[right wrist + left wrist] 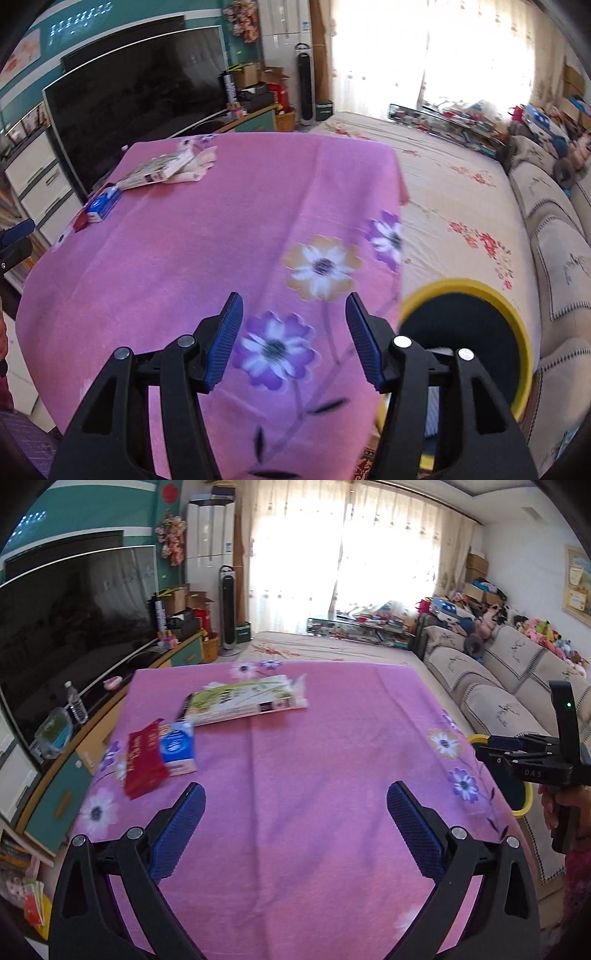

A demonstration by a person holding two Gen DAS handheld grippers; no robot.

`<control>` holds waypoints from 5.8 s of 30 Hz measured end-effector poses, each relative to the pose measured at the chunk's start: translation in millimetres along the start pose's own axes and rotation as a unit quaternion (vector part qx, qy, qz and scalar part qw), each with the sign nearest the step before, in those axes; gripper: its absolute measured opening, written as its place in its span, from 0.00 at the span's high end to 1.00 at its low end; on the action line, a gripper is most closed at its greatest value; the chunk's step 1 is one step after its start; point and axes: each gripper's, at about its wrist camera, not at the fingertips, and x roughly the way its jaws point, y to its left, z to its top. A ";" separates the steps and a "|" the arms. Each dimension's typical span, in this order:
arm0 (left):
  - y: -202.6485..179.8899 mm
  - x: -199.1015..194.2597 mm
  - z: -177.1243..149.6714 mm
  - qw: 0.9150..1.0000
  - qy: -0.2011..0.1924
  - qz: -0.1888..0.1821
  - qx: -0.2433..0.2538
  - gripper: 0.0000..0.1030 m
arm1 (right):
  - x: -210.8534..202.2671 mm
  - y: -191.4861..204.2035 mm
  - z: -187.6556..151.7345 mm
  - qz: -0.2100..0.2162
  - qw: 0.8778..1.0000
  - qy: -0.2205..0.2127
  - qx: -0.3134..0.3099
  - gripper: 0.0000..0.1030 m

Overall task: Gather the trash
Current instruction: 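Move the right tool down toward the green Pocky box, then close the right tool on the Pocky box and lift it, then carry the Pocky box over the bin and open the right tool, then lower the left tool onto the white cloth wipe and grasp it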

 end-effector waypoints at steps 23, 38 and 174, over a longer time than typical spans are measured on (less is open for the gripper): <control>100.1 18.5 -16.6 0.997 0.014 0.070 -0.030 0.05 | 190.4 149.8 213.0 0.157 0.972 0.049 -0.168 0.33; 107.9 12.0 -20.6 0.996 0.014 0.081 -0.041 0.05 | 165.7 178.1 164.4 0.223 0.916 0.173 -0.286 0.33; -20.7 249.3 127.3 0.995 0.079 0.005 0.065 0.91 | -43.0 -120.0 -67.9 -0.058 0.990 0.047 0.122 0.16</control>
